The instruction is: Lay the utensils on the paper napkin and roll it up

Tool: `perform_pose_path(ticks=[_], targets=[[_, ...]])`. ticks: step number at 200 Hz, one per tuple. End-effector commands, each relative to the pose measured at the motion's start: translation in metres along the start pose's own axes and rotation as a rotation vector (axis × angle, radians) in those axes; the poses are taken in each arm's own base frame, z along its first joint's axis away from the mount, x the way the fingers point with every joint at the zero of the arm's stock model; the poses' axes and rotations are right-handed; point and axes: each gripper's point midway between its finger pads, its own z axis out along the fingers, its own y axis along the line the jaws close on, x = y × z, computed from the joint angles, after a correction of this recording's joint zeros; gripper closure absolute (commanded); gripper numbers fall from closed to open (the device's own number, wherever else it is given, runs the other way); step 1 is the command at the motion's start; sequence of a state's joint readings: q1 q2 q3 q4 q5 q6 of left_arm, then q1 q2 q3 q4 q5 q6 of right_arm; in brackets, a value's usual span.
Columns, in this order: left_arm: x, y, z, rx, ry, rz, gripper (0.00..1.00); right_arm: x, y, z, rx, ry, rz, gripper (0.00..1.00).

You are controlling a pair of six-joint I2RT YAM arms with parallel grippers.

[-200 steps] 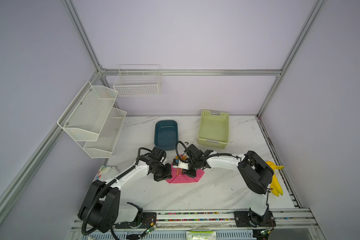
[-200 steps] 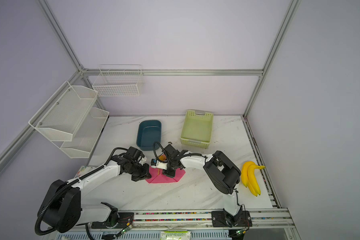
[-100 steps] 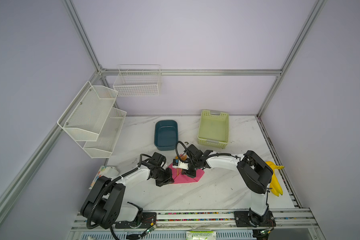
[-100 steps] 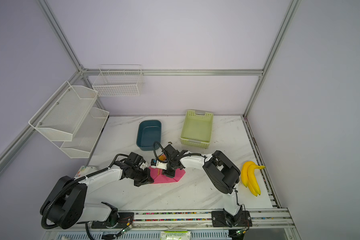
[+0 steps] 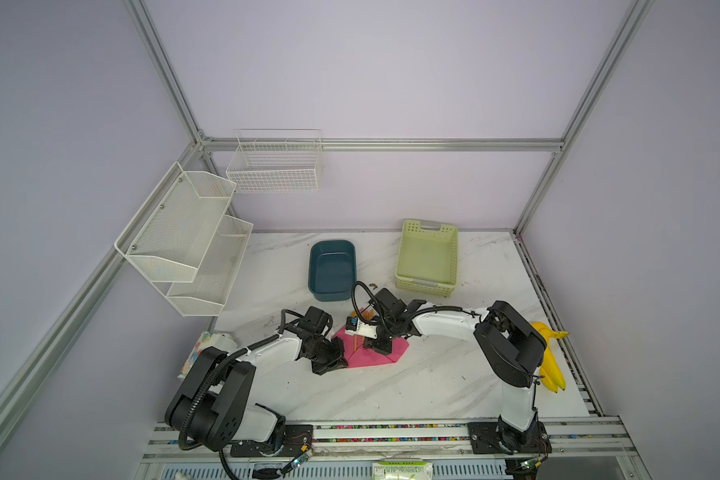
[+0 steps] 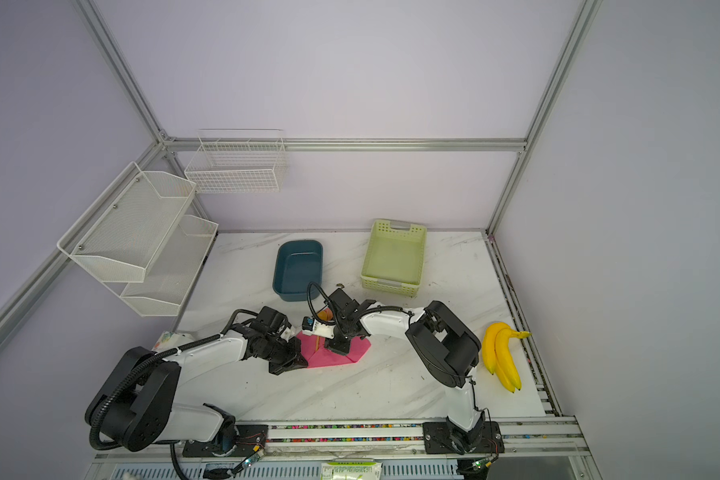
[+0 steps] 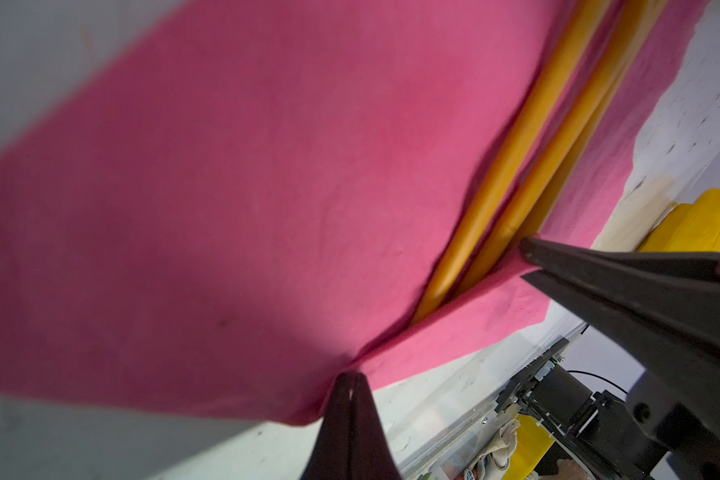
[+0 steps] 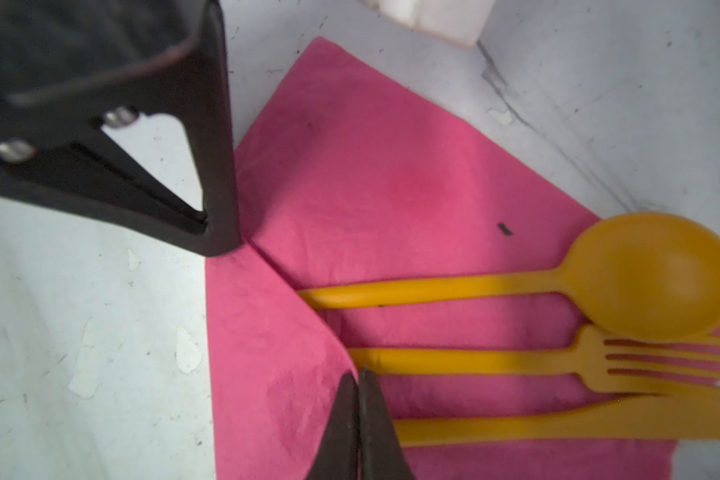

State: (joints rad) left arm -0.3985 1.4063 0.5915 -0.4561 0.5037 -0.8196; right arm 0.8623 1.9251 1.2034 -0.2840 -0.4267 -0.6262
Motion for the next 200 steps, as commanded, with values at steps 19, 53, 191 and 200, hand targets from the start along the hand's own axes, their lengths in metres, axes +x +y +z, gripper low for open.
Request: perform_pose_path(ticks=[19,53,191,200], targets=[[0.006,0.019,0.009,-0.049,0.022,-0.028,1.0,-0.012,-0.004,-0.025,0.032,-0.048,0.057,0.78],[0.006,0.02,0.009,-0.052,0.024,-0.028,1.0,-0.024,-0.007,-0.047,0.087,-0.11,0.233,0.7],[0.008,0.023,0.011,-0.061,0.038,-0.024,1.0,-0.007,0.039,-0.043,-0.229,-0.237,1.314,0.95],[0.008,0.022,0.01,-0.06,0.035,-0.024,1.0,-0.002,0.04,-0.04,-0.223,-0.223,1.326,0.96]])
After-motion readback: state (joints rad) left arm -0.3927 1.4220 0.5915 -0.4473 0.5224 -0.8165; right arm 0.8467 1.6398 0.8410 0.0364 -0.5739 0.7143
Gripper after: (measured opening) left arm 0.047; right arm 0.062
